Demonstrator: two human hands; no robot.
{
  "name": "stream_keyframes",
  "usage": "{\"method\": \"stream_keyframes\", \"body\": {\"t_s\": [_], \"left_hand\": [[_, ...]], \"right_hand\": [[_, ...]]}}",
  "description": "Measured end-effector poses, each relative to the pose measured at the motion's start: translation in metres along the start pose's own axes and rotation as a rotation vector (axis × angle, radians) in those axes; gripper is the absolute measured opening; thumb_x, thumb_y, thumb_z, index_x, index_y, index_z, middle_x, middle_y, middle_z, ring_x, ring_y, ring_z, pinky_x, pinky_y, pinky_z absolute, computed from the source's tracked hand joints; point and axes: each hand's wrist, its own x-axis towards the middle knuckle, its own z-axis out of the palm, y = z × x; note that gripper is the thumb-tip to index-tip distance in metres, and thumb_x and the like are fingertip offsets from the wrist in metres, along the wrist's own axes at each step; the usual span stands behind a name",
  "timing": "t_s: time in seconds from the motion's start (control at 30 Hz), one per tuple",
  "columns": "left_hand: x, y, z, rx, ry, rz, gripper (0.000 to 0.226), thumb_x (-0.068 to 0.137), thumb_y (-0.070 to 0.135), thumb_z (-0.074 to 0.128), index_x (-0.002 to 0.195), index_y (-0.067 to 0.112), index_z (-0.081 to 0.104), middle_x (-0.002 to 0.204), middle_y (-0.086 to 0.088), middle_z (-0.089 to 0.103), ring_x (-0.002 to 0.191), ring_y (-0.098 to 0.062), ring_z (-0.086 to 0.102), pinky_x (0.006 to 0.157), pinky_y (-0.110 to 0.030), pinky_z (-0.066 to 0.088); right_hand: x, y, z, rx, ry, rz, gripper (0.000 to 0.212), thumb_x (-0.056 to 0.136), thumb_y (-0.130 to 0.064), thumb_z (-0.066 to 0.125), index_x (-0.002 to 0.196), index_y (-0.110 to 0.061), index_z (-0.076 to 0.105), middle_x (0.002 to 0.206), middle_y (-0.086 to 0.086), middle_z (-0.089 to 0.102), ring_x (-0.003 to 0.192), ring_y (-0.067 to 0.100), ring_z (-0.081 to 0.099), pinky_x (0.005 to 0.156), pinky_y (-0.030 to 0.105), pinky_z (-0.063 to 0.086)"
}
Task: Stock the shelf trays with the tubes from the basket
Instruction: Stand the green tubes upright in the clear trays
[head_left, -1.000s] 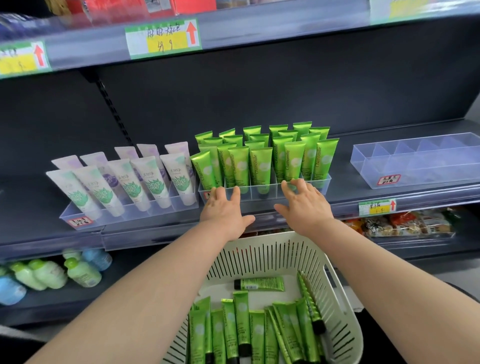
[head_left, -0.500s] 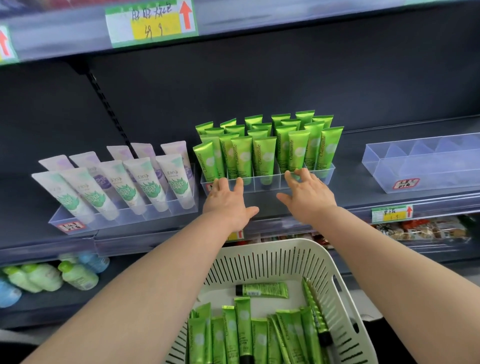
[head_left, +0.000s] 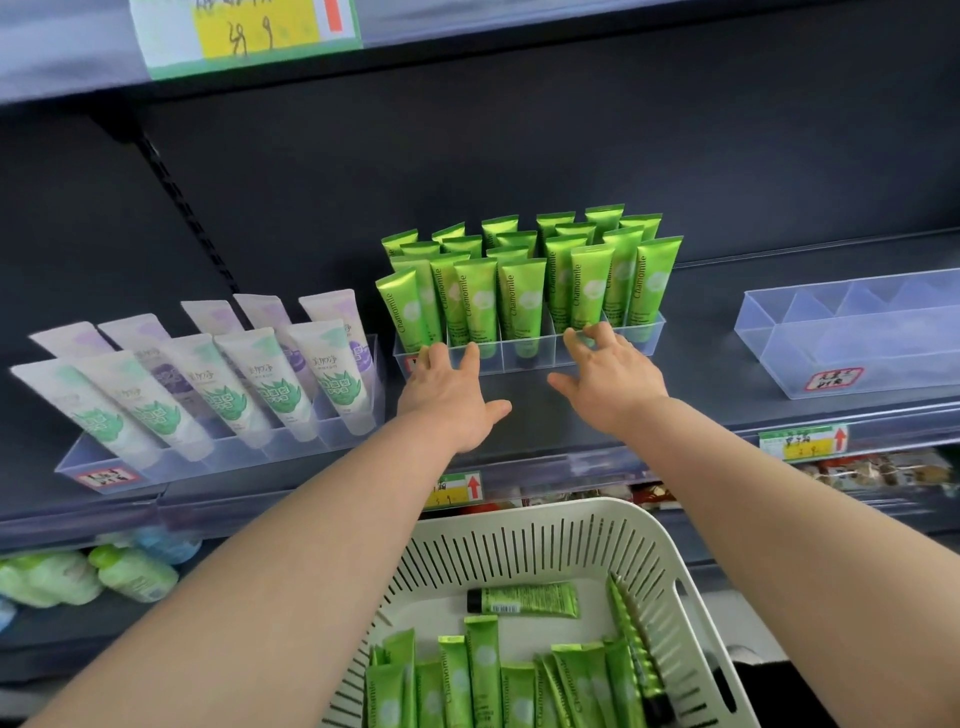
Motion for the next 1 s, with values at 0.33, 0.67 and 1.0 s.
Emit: {"method": "stream_keyframes", "body": {"t_s": [0.33,0.67,1.0], "left_hand": [[0.029,-0.001,0.002,0.017,0.045,0.000,0.086,0.088,0.065,0.048,0.154,0.028,0.009,0.147,-0.011,0.020,0.139,-0.033,0.022,0.104,-0.046,0.038],[0.038,-0.001,0.003,0.022,0.049,-0.002,0.087,0.087,0.065,0.050,0.154,0.026,0.009,0.147,-0.010,0.019,0.137,-0.033,0.022,0.102,-0.045,0.039],[0.025,0.006,-0.008,-0.083,-0.043,0.003,0.080,0.092,0.058,0.048,0.154,0.029,0.006,0.160,-0.009,0.001,0.146,-0.034,0.013,0.108,-0.047,0.033]], "right_hand": [[0.030,0.001,0.005,0.021,0.013,0.029,0.066,0.096,-0.052,0.041,0.150,-0.020,0.023,0.149,0.004,0.025,0.136,0.025,0.030,0.105,0.040,0.033],[0.041,0.002,0.010,0.021,0.003,0.052,0.067,0.095,-0.053,0.043,0.149,-0.020,0.023,0.147,0.004,0.026,0.132,0.028,0.035,0.097,0.041,0.040],[0.028,0.018,0.003,-0.038,-0.050,-0.019,0.068,0.098,-0.048,0.036,0.150,-0.009,0.015,0.157,0.004,0.015,0.146,0.019,0.005,0.119,0.041,0.010]]}}
